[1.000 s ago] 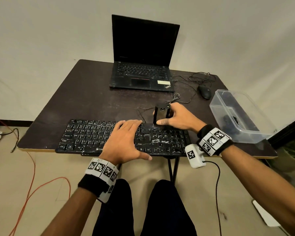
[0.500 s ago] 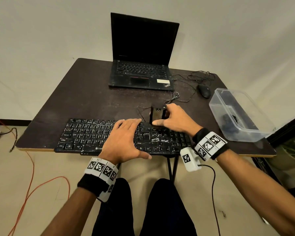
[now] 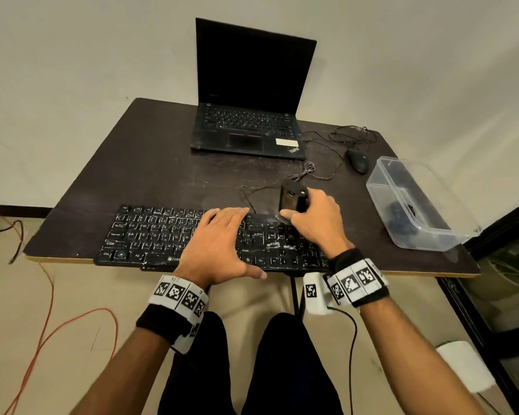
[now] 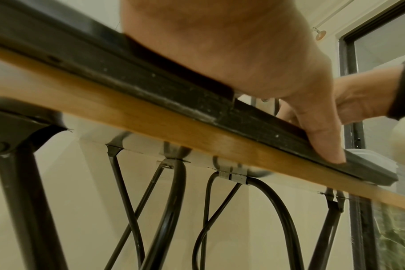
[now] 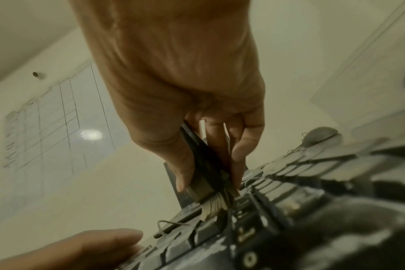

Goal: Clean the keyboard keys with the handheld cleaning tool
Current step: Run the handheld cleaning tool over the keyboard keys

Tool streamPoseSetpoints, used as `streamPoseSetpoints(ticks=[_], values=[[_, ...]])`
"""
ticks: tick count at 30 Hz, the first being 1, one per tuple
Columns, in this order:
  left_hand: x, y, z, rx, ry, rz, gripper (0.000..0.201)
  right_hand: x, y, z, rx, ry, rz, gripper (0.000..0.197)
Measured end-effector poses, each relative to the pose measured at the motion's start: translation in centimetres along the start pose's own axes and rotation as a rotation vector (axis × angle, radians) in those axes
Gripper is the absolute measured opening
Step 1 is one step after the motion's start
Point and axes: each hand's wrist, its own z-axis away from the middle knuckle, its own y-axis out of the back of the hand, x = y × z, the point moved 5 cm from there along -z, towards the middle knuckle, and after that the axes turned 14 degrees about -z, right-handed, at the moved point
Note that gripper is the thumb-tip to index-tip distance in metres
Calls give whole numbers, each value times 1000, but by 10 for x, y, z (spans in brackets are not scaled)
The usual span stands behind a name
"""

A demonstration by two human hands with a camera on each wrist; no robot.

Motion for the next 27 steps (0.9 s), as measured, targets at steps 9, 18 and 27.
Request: streamPoseSetpoints(ticks=[9,18,27], values=[[1,3,0,-17,2,-9,141,-20,-22,8,12,3,-108,25],[0,2,0,-8,1,-8,141,-15,-12,3,32,-12,-46,24],[-1,0,-1,-5,4,5,140,-1,-3,5,56,-34,-34,26]])
